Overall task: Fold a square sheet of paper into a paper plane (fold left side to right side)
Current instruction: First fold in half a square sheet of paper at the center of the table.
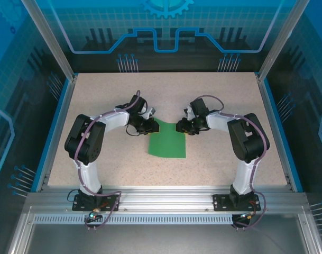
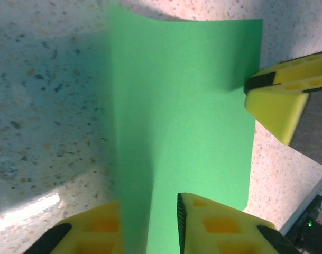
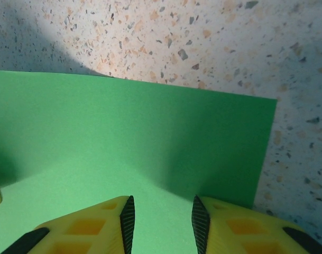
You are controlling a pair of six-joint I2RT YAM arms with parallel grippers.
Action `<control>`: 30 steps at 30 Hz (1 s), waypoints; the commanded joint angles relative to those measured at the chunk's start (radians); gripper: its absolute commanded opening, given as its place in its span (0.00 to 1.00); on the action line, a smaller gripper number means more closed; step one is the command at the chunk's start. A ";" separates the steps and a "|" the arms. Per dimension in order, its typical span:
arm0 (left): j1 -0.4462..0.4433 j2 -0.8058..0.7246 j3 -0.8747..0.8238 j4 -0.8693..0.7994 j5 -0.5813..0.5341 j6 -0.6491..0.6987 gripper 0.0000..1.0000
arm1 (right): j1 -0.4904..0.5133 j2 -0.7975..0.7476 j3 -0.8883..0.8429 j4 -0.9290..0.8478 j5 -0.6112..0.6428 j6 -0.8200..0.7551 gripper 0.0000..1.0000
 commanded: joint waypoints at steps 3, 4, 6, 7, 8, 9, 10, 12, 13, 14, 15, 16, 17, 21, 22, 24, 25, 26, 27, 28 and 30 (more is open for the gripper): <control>-0.013 -0.051 0.049 0.006 0.135 -0.048 0.40 | 0.012 0.045 -0.015 -0.066 0.059 0.003 0.38; -0.016 -0.055 0.055 0.014 0.148 -0.060 0.43 | 0.011 0.047 -0.020 -0.059 0.057 0.009 0.37; -0.019 -0.048 0.071 0.020 0.177 -0.088 0.44 | 0.009 0.047 -0.026 -0.043 0.049 0.018 0.37; -0.025 -0.044 0.079 0.029 0.194 -0.099 0.45 | 0.009 0.049 -0.024 -0.041 0.049 0.015 0.38; -0.032 -0.041 0.081 0.033 0.202 -0.105 0.46 | 0.009 0.051 -0.021 -0.046 0.051 0.010 0.38; -0.040 -0.037 0.080 0.051 0.214 -0.116 0.48 | 0.008 0.047 -0.021 -0.050 0.055 0.011 0.37; -0.046 -0.030 0.080 0.074 0.227 -0.133 0.49 | 0.008 0.044 -0.026 -0.044 0.058 0.014 0.37; -0.053 -0.003 0.093 0.102 0.245 -0.163 0.49 | 0.007 0.038 -0.033 -0.028 0.054 0.021 0.38; -0.057 0.009 0.101 0.109 0.249 -0.173 0.49 | 0.008 0.035 -0.034 -0.020 0.048 0.018 0.38; -0.060 0.017 0.107 0.112 0.247 -0.176 0.50 | 0.006 0.033 -0.033 -0.017 0.045 0.015 0.38; -0.065 0.026 0.109 0.125 0.249 -0.178 0.50 | 0.005 0.028 -0.032 -0.013 0.047 0.012 0.38; -0.069 0.036 0.112 0.128 0.248 -0.178 0.50 | 0.004 0.022 -0.034 -0.004 0.046 0.012 0.38; -0.069 0.046 0.114 0.127 0.245 -0.179 0.50 | 0.002 0.015 -0.038 0.007 0.038 0.014 0.39; -0.069 0.077 0.109 0.157 0.245 -0.212 0.49 | -0.002 -0.006 -0.053 0.063 0.019 0.037 0.40; -0.070 0.080 0.107 0.156 0.242 -0.211 0.49 | -0.004 -0.005 -0.051 0.072 0.009 0.038 0.40; -0.069 0.083 0.108 0.146 0.225 -0.196 0.46 | -0.007 -0.012 -0.048 0.085 -0.007 0.042 0.41; -0.070 0.089 0.112 0.137 0.211 -0.194 0.44 | -0.008 -0.022 -0.048 0.088 -0.004 0.042 0.42; -0.070 0.094 0.116 0.131 0.205 -0.194 0.42 | -0.009 -0.033 -0.048 0.091 0.003 0.041 0.42; -0.070 0.098 0.117 0.133 0.206 -0.199 0.40 | -0.010 -0.044 -0.046 0.089 0.006 0.038 0.43; -0.071 0.100 0.116 0.142 0.206 -0.206 0.39 | -0.012 -0.052 -0.042 0.085 0.005 0.035 0.43; -0.071 0.099 0.102 0.169 0.206 -0.219 0.39 | -0.020 -0.072 -0.042 0.083 0.012 0.035 0.45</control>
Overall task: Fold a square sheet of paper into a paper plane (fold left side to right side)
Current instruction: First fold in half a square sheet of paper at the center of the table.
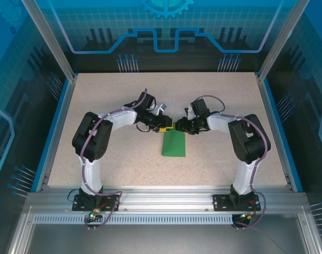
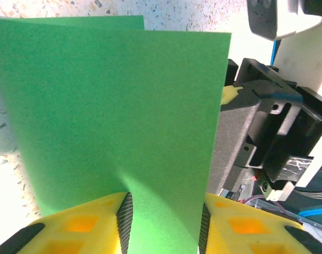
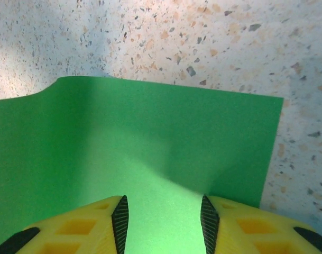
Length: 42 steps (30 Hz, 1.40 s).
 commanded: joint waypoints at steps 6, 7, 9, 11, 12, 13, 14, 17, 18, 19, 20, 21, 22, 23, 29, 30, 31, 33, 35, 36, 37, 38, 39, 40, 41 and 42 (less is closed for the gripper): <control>-0.004 0.034 0.009 0.028 0.010 -0.028 0.44 | -0.035 -0.094 0.000 -0.046 0.035 -0.028 0.51; -0.004 0.036 0.010 0.025 0.005 -0.023 0.45 | -0.042 -0.110 -0.015 -0.036 0.038 -0.024 0.51; -0.003 0.040 0.013 0.023 0.003 -0.024 0.46 | -0.057 -0.151 -0.048 -0.010 0.037 -0.013 0.53; -0.003 0.041 0.009 0.033 0.003 -0.033 0.46 | -0.073 -0.189 -0.068 0.001 0.013 -0.013 0.53; -0.003 0.039 0.008 0.035 0.003 -0.033 0.46 | -0.083 -0.205 -0.079 0.005 -0.008 -0.014 0.53; -0.003 0.039 0.008 0.035 0.003 -0.030 0.46 | -0.094 -0.220 -0.091 0.010 -0.032 -0.011 0.52; -0.003 0.038 0.007 0.033 0.000 -0.026 0.45 | -0.100 -0.232 -0.104 0.022 -0.055 -0.004 0.52; -0.003 0.034 0.002 0.032 -0.010 -0.025 0.38 | -0.110 -0.266 -0.159 0.118 -0.172 0.052 0.50; -0.003 0.034 0.001 0.033 -0.011 -0.026 0.34 | -0.109 -0.274 -0.178 0.161 -0.209 0.083 0.50; -0.004 0.035 -0.001 0.037 -0.014 -0.027 0.31 | -0.106 -0.280 -0.201 0.198 -0.236 0.114 0.50; -0.004 0.035 -0.002 0.034 -0.016 -0.026 0.28 | -0.100 -0.283 -0.221 0.228 -0.247 0.138 0.50; -0.004 0.034 -0.002 0.034 -0.020 -0.026 0.24 | -0.090 -0.285 -0.231 0.245 -0.251 0.159 0.50; -0.004 0.033 -0.002 0.033 -0.023 -0.026 0.22 | -0.081 -0.283 -0.234 0.246 -0.252 0.171 0.50; -0.003 0.033 -0.004 0.034 -0.025 -0.026 0.20 | -0.071 -0.276 -0.232 0.247 -0.256 0.177 0.50; -0.004 0.030 -0.012 0.040 -0.029 -0.034 0.15 | -0.018 -0.216 -0.214 0.281 -0.264 0.212 0.50; -0.004 0.030 -0.012 0.039 -0.029 -0.035 0.15 | -0.012 -0.204 -0.205 0.272 -0.262 0.215 0.50; -0.003 0.029 -0.012 0.039 -0.029 -0.034 0.15 | -0.007 -0.187 -0.193 0.260 -0.260 0.213 0.49; -0.004 0.026 -0.011 0.037 -0.029 -0.033 0.14 | 0.002 -0.165 -0.192 0.247 -0.258 0.215 0.49; -0.004 0.026 -0.012 0.035 -0.032 -0.031 0.15 | 0.009 -0.154 -0.178 0.238 -0.246 0.214 0.48; -0.003 0.024 -0.013 0.035 -0.033 -0.030 0.15 | 0.011 -0.152 -0.163 0.234 -0.241 0.214 0.47; -0.004 0.024 -0.014 0.035 -0.033 -0.031 0.14 | 0.014 -0.147 -0.161 0.237 -0.243 0.215 0.44; -0.004 0.024 -0.016 0.036 -0.034 -0.032 0.14 | 0.014 -0.144 -0.159 0.234 -0.244 0.214 0.39; -0.003 0.023 -0.017 0.036 -0.034 -0.031 0.14 | 0.014 -0.141 -0.157 0.231 -0.246 0.211 0.32; -0.003 0.020 -0.017 0.037 -0.037 -0.031 0.15 | 0.014 -0.138 -0.156 0.222 -0.244 0.204 0.24; -0.003 0.014 -0.021 0.041 -0.038 -0.029 0.15 | 0.013 -0.137 -0.151 0.200 -0.233 0.191 0.17; -0.004 0.001 -0.025 0.043 -0.046 -0.026 0.18 | 0.014 -0.137 -0.142 0.169 -0.217 0.173 0.10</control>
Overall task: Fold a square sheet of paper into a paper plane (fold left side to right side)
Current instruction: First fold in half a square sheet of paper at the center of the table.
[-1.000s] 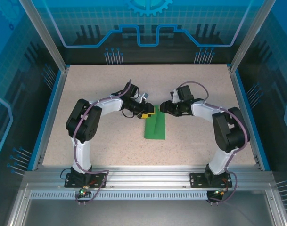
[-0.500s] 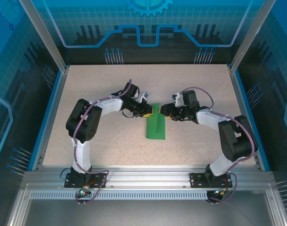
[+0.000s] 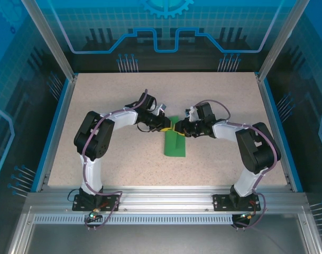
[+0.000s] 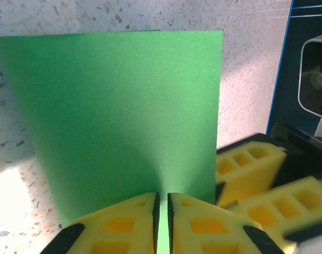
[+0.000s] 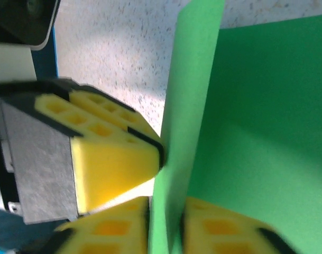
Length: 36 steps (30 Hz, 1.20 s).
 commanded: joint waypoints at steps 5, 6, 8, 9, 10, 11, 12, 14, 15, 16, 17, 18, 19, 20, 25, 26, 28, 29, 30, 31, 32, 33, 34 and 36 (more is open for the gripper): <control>-0.003 -0.125 -0.041 -0.063 -0.113 0.050 0.33 | 0.006 0.030 0.065 -0.188 0.098 -0.104 0.00; -0.001 -0.145 -0.047 -0.089 -0.140 0.063 0.36 | 0.004 0.033 0.068 -0.201 0.113 -0.110 0.00; -0.002 -0.171 -0.053 -0.136 -0.189 0.086 0.42 | 0.001 0.039 0.071 -0.220 0.136 -0.120 0.00; -0.002 -0.177 -0.057 -0.160 -0.208 0.097 0.43 | 0.001 0.043 0.074 -0.229 0.148 -0.126 0.01; -0.003 -0.177 -0.057 -0.179 -0.219 0.108 0.44 | 0.002 0.049 0.079 -0.238 0.154 -0.133 0.01; -0.003 -0.174 -0.058 -0.190 -0.221 0.113 0.46 | 0.002 0.054 0.083 -0.247 0.158 -0.138 0.02; -0.005 -0.166 -0.061 -0.199 -0.223 0.115 0.46 | 0.002 0.058 0.089 -0.258 0.166 -0.144 0.02; -0.011 -0.147 -0.068 -0.199 -0.222 0.114 0.48 | 0.002 0.063 0.088 -0.263 0.178 -0.145 0.03; -0.018 -0.138 -0.067 -0.198 -0.225 0.114 0.48 | 0.001 0.064 0.084 -0.259 0.182 -0.146 0.03; -0.027 -0.130 -0.064 -0.196 -0.226 0.114 0.49 | 0.002 0.063 0.084 -0.257 0.186 -0.145 0.04; -0.034 -0.118 -0.059 -0.194 -0.224 0.113 0.50 | 0.002 0.063 0.083 -0.258 0.189 -0.145 0.04; -0.041 -0.106 -0.051 -0.195 -0.224 0.110 0.51 | 0.002 0.064 0.085 -0.259 0.191 -0.148 0.04; -0.048 -0.094 -0.041 -0.195 -0.225 0.107 0.52 | 0.002 0.066 0.084 -0.260 0.196 -0.149 0.04; -0.055 -0.083 -0.032 -0.197 -0.227 0.106 0.52 | 0.002 0.067 0.084 -0.260 0.197 -0.150 0.04; -0.070 -0.028 0.009 -0.226 -0.264 0.092 0.52 | 0.002 0.069 0.082 -0.267 0.213 -0.153 0.05; -0.071 -0.020 0.013 -0.228 -0.263 0.089 0.52 | 0.002 0.070 0.080 -0.266 0.215 -0.153 0.05; -0.077 -0.007 0.017 -0.224 -0.262 0.083 0.51 | 0.002 0.069 0.078 -0.265 0.218 -0.153 0.06; -0.080 -0.001 0.018 -0.225 -0.265 0.081 0.51 | 0.002 0.070 0.076 -0.264 0.219 -0.153 0.06; -0.081 0.003 0.021 -0.228 -0.269 0.079 0.50 | 0.002 0.068 0.076 -0.264 0.223 -0.153 0.06; -0.084 0.008 0.022 -0.230 -0.275 0.079 0.50 | 0.002 0.067 0.075 -0.264 0.228 -0.153 0.07; -0.086 0.010 0.023 -0.233 -0.281 0.077 0.50 | 0.002 0.064 0.073 -0.264 0.231 -0.153 0.08; -0.087 0.013 0.024 -0.236 -0.285 0.076 0.49 | 0.003 0.059 0.073 -0.264 0.235 -0.153 0.10; -0.089 0.020 0.025 -0.239 -0.287 0.076 0.49 | 0.002 0.054 0.072 -0.264 0.239 -0.155 0.13; -0.091 0.030 0.029 -0.244 -0.291 0.075 0.48 | 0.001 0.034 0.066 -0.269 0.261 -0.159 0.18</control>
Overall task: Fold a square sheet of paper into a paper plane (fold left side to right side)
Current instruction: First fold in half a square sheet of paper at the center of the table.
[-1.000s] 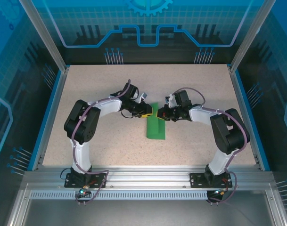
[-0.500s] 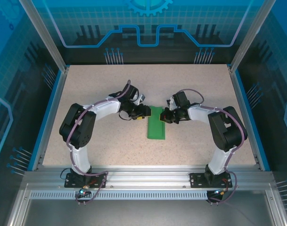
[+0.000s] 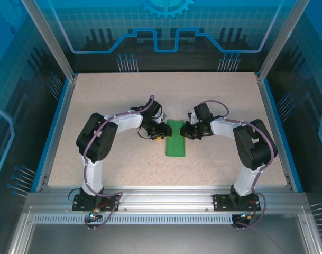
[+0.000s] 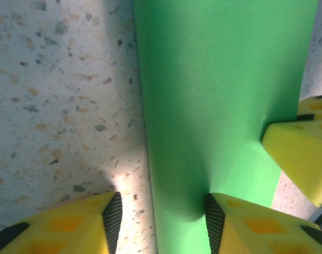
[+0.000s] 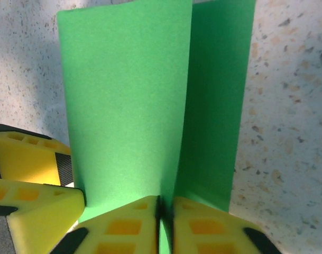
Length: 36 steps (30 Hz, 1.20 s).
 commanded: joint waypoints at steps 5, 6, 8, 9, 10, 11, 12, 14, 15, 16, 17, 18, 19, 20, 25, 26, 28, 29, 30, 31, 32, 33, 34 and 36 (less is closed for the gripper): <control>-0.024 0.055 0.043 -0.061 -0.045 -0.004 0.47 | -0.022 -0.124 -0.040 -0.045 0.132 -0.028 0.33; -0.025 0.061 0.049 -0.069 -0.048 0.000 0.47 | -0.030 -0.153 -0.055 -0.048 0.154 -0.028 0.36; -0.031 0.070 0.059 -0.082 -0.056 0.007 0.47 | -0.045 -0.207 -0.071 -0.049 0.202 -0.025 0.42; -0.033 0.074 0.066 -0.090 -0.057 0.011 0.48 | -0.052 -0.233 -0.106 -0.051 0.226 -0.022 0.46; -0.035 0.079 0.073 -0.097 -0.059 0.015 0.47 | -0.059 -0.263 -0.123 -0.052 0.248 -0.019 0.50; -0.038 0.082 0.076 -0.104 -0.060 0.019 0.48 | -0.065 -0.287 -0.136 -0.052 0.265 -0.016 0.52; -0.040 0.087 0.081 -0.112 -0.063 0.023 0.48 | -0.073 -0.311 -0.153 -0.052 0.279 -0.011 0.55; -0.042 0.094 0.092 -0.123 -0.066 0.027 0.47 | -0.084 -0.349 -0.175 -0.052 0.301 -0.005 0.60; -0.045 0.096 0.095 -0.129 -0.068 0.030 0.48 | -0.090 -0.364 -0.182 -0.055 0.305 -0.006 0.62; -0.047 0.101 0.100 -0.134 -0.068 0.033 0.48 | -0.095 -0.375 -0.187 -0.061 0.312 -0.007 0.63; -0.049 0.104 0.104 -0.138 -0.070 0.036 0.48 | -0.099 -0.384 -0.190 -0.065 0.315 -0.009 0.65; -0.051 0.108 0.108 -0.143 -0.068 0.038 0.48 | -0.101 -0.394 -0.193 -0.070 0.322 -0.008 0.66; -0.053 0.113 0.113 -0.149 -0.068 0.043 0.48 | -0.105 -0.404 -0.197 -0.072 0.326 -0.008 0.68; -0.054 0.115 0.118 -0.157 -0.070 0.045 0.48 | -0.105 -0.412 -0.201 -0.073 0.332 -0.006 0.69; -0.065 0.135 0.136 -0.178 -0.074 0.057 0.49 | -0.114 -0.446 -0.210 -0.085 0.348 -0.003 0.79; -0.067 0.138 0.140 -0.182 -0.077 0.058 0.49 | -0.115 -0.450 -0.212 -0.089 0.350 -0.003 0.81; -0.066 0.143 0.147 -0.188 -0.081 0.058 0.49 | -0.117 -0.458 -0.210 -0.092 0.349 -0.003 0.84; -0.067 0.148 0.150 -0.190 -0.081 0.057 0.50 | -0.117 -0.463 -0.211 -0.095 0.348 -0.002 0.86; -0.067 0.152 0.156 -0.195 -0.081 0.057 0.50 | -0.118 -0.465 -0.210 -0.095 0.349 -0.002 0.88; -0.068 0.155 0.161 -0.198 -0.082 0.057 0.50 | -0.118 -0.468 -0.210 -0.095 0.349 0.001 0.88; -0.069 0.159 0.164 -0.202 -0.082 0.055 0.50 | -0.119 -0.471 -0.210 -0.095 0.350 0.001 0.89; -0.070 0.160 0.167 -0.203 -0.082 0.053 0.50 | -0.118 -0.474 -0.210 -0.096 0.349 0.001 0.90; -0.071 0.163 0.168 -0.205 -0.083 0.053 0.50 | -0.118 -0.475 -0.209 -0.097 0.349 0.001 0.90; -0.074 0.169 0.173 -0.208 -0.083 0.053 0.51 | -0.120 -0.478 -0.206 -0.101 0.349 -0.002 0.91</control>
